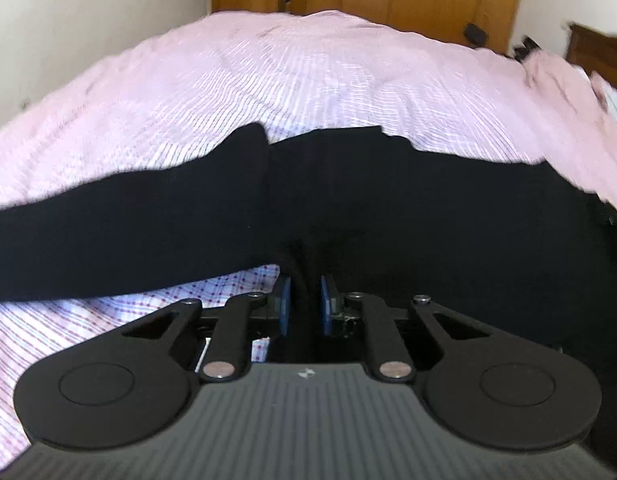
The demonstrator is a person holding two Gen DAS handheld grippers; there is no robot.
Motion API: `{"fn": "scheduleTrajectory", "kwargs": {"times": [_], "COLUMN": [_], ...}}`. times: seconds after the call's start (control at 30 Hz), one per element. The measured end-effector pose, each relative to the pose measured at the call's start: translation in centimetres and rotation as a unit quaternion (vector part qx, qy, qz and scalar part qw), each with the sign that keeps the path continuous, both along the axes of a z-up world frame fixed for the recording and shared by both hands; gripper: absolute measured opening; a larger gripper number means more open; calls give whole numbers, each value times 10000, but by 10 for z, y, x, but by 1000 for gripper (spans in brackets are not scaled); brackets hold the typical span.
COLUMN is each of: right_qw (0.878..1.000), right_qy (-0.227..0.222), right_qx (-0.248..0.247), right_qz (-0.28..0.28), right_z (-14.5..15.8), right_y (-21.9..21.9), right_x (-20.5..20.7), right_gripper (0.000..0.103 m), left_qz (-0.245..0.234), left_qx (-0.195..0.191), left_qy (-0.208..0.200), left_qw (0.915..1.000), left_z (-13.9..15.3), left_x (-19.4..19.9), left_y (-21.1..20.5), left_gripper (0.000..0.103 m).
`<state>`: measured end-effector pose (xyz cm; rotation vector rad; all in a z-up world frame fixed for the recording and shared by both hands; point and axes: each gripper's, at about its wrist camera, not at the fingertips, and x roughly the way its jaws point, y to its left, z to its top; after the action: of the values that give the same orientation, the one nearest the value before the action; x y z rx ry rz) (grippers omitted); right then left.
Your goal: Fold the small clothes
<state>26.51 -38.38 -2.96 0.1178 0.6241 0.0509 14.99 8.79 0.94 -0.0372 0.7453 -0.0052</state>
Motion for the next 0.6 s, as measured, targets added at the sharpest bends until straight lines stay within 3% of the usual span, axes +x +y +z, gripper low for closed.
{"fn": "scheduleTrajectory", "kwargs": {"times": [0.17,0.37,0.5,0.6], "right_qw": [10000,9999,9998,9998], "right_qy": [56,65,72,77], "right_qx": [48,134,159,182], "right_qz": [-29,-38,-35,-38], "right_z": [-9,-11,-13,-14], "right_y": [-1,-3,-3,-3], "right_x": [0,0,0,1], "right_gripper": [17,17,17,17], "left_qz": [-247,-198,-411,-565], "left_qx": [294,158,539,577], "left_qy": [-177,-37,-304,-241], "left_qw": [9991,9997,9972,9964], "left_z": [8,-4,-4,-9], "left_x": [-6,7,-4,-3], "left_y": [-11,-10,-25,-30], "left_gripper": [60,56,55,55]}}
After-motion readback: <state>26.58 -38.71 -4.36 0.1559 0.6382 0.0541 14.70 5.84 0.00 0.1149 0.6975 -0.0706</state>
